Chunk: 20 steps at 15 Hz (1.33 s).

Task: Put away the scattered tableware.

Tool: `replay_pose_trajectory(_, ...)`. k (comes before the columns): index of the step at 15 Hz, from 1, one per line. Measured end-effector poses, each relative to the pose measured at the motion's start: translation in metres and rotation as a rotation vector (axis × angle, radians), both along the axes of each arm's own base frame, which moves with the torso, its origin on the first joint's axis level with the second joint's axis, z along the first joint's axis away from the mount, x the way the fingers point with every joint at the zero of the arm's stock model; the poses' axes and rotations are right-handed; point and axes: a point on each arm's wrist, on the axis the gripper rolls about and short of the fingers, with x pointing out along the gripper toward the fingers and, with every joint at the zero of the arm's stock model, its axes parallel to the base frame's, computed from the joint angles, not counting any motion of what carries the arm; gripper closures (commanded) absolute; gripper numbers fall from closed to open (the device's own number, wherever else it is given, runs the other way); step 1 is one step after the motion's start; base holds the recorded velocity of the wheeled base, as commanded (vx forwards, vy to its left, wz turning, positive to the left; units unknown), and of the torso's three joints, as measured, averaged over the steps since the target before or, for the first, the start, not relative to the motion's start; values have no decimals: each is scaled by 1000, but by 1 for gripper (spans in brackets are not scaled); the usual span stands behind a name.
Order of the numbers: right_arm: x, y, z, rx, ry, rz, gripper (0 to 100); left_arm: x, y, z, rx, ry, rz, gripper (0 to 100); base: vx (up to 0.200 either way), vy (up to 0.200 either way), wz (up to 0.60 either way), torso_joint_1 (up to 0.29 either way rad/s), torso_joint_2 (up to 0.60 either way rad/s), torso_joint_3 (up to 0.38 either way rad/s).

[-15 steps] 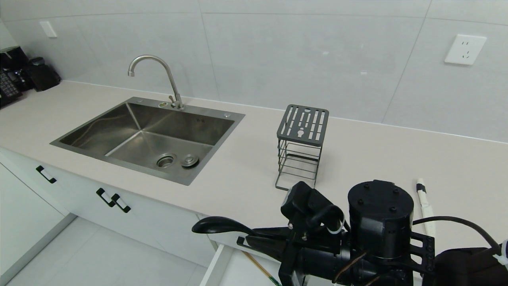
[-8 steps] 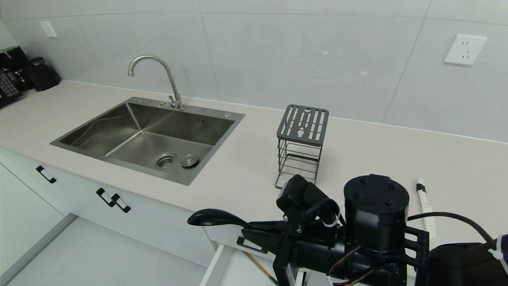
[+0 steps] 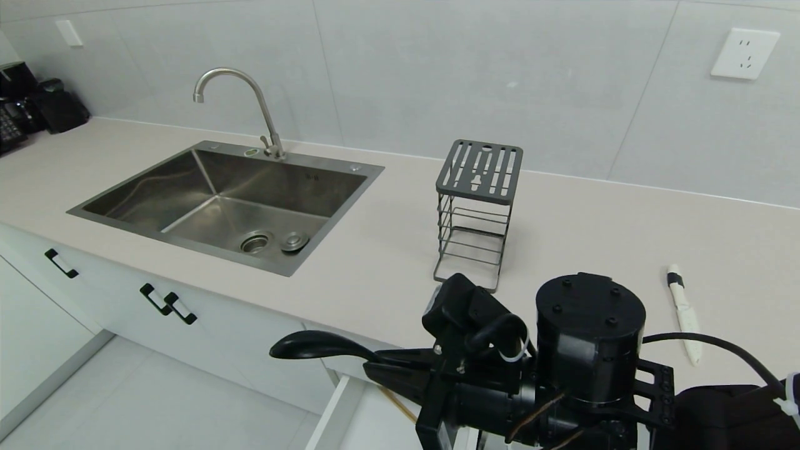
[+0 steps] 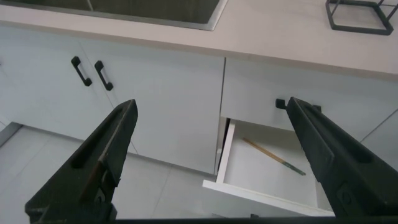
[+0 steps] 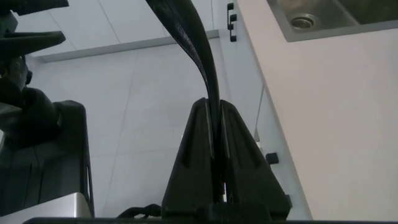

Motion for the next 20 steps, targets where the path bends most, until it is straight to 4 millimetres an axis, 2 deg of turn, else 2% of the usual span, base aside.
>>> replay_pose_trajectory(9,-15,7,-6,-31,-10,57,100,0,0,0,0,1,0,0,0,0,0,-276,541,260)
replay_pose_trajectory(20,-16,6,-7,-36,-3,54,100,0,0,0,0,-1,0,0,0,0,0,-258,488,228)
